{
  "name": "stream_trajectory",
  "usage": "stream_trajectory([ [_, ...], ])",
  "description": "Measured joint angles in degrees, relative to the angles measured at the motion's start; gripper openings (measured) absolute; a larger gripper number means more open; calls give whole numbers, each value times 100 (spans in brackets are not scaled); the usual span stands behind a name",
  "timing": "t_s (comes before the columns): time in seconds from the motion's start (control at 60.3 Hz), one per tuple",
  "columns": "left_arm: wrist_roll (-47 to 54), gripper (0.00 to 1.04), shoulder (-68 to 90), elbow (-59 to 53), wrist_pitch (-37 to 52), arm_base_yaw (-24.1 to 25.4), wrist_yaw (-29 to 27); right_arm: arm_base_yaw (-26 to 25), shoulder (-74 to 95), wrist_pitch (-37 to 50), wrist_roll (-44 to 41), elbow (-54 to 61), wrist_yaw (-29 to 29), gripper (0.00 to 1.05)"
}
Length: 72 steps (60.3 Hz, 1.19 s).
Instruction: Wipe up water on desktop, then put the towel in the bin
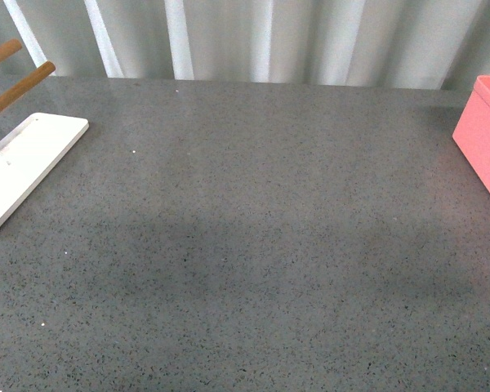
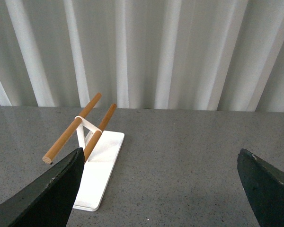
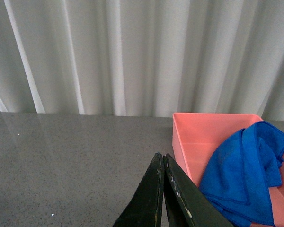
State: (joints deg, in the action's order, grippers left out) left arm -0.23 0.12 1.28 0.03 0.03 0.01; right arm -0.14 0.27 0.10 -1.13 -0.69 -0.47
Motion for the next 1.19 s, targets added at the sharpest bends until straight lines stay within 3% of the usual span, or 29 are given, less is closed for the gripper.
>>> stream_trajectory([
  [0.149, 0, 98, 0, 0, 0, 0, -2, 0, -2, -7, 4, 0, 0, 5],
  [0.315, 0, 98, 0, 0, 0, 0, -2, 0, -4, -7, 9, 0, 0, 46],
  [0.597, 0, 98, 0, 0, 0, 0, -2, 0, -7, -7, 11, 0, 0, 99],
  [1.193, 0, 98, 0, 0, 0, 0, -2, 0, -7, -7, 13, 0, 0, 98],
])
